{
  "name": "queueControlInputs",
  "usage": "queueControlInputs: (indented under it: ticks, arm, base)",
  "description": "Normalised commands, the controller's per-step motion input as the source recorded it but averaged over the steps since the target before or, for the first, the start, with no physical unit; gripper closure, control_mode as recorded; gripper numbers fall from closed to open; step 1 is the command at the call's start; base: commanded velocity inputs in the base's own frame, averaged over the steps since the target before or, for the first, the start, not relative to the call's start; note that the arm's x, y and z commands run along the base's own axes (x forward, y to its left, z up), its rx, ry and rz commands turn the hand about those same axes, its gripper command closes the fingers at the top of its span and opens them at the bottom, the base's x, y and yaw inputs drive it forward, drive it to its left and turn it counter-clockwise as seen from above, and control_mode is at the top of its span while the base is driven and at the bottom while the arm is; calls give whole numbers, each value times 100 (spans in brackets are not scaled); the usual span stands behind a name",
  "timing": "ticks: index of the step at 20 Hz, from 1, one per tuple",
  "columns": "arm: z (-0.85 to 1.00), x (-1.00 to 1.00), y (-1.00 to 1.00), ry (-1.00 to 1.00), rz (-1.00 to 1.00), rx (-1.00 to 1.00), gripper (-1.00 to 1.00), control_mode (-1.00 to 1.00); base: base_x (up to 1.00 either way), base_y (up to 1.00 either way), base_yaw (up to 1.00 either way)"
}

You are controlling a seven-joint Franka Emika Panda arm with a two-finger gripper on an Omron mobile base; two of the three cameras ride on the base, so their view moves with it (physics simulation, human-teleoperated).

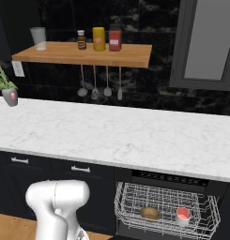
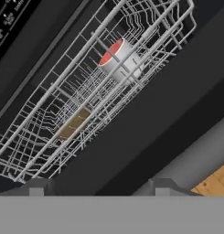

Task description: Pick up the cup and bowl from the counter, place them in the dishwasher, and close the dishwasher door.

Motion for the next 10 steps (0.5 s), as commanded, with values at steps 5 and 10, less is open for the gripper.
queueControlInputs:
  ticks: [5, 10]
  arm:
    - [-31, 100, 33, -14, -4, 13, -100, -100]
    - [-21, 100, 34, -35, 2, 37, -100, -100]
  base:
    - [0, 0, 0]
    - [0, 0, 0]
